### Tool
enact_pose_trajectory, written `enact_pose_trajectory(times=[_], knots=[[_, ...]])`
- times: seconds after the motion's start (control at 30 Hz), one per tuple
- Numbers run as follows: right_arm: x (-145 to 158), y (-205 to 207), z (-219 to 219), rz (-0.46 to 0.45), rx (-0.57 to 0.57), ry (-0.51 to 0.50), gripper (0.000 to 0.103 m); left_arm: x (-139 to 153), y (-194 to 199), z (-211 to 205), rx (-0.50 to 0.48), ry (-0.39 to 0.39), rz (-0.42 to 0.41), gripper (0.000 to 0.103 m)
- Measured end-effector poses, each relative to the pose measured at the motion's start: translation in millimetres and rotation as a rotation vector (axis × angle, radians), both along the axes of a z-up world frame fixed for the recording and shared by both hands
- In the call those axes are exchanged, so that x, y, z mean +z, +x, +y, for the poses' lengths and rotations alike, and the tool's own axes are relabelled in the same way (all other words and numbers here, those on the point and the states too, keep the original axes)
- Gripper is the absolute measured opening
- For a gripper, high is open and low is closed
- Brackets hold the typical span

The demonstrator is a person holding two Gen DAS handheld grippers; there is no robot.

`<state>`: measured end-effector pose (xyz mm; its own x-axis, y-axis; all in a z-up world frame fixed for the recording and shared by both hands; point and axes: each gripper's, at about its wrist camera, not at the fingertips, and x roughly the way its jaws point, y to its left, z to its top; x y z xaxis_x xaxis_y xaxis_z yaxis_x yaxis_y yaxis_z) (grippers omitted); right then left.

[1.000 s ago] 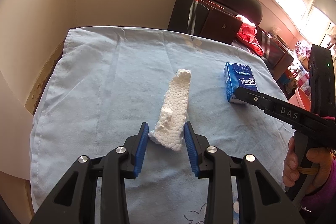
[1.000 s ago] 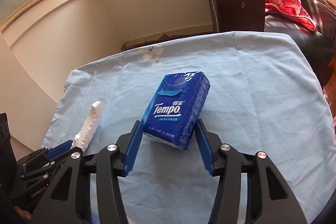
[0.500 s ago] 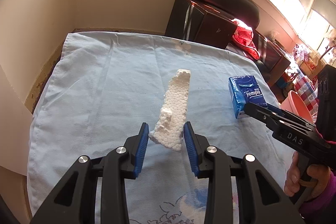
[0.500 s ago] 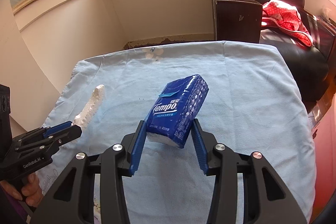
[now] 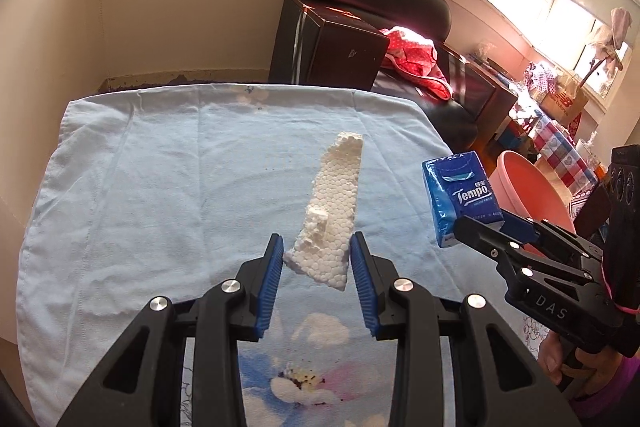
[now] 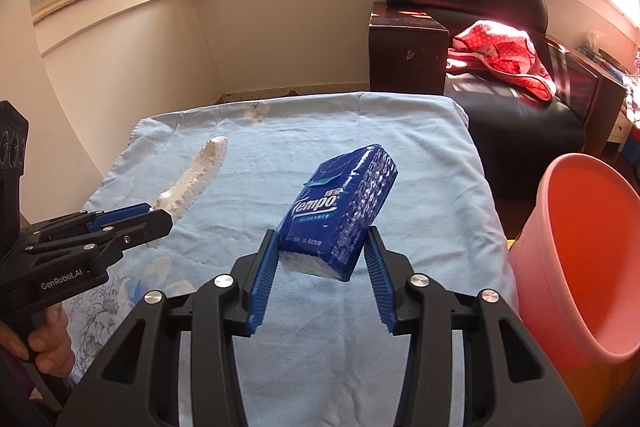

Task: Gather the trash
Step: 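Lift the foam strip and Tempo pack and carry both over the pink bucket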

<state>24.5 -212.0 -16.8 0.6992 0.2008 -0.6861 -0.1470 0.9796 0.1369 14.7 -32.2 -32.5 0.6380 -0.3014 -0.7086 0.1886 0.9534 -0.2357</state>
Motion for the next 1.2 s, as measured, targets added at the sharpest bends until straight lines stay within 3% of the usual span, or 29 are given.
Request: enact_pose_trajectory(times=[0.5, 0.97, 1.0, 1.2], knots=[[2, -37, -49, -0.040, -0.056, 0.012, 0.037, 8, -11, -74, -0.114, 0.026, -0.020, 0.034], [-19, -56, -69, 0.043, -0.090, 0.079, 0.036, 2, -18, -82, -0.144, 0.020, -0.008, 0.034], [-20, -54, -67, 0.045, -0.086, 0.074, 0.028, 2, -19, -81, -0.142, 0.020, -0.008, 0.034], [-20, -51, -62, 0.045, -0.069, 0.065, 0.025, 1, -18, -74, -0.128, 0.008, -0.006, 0.034]])
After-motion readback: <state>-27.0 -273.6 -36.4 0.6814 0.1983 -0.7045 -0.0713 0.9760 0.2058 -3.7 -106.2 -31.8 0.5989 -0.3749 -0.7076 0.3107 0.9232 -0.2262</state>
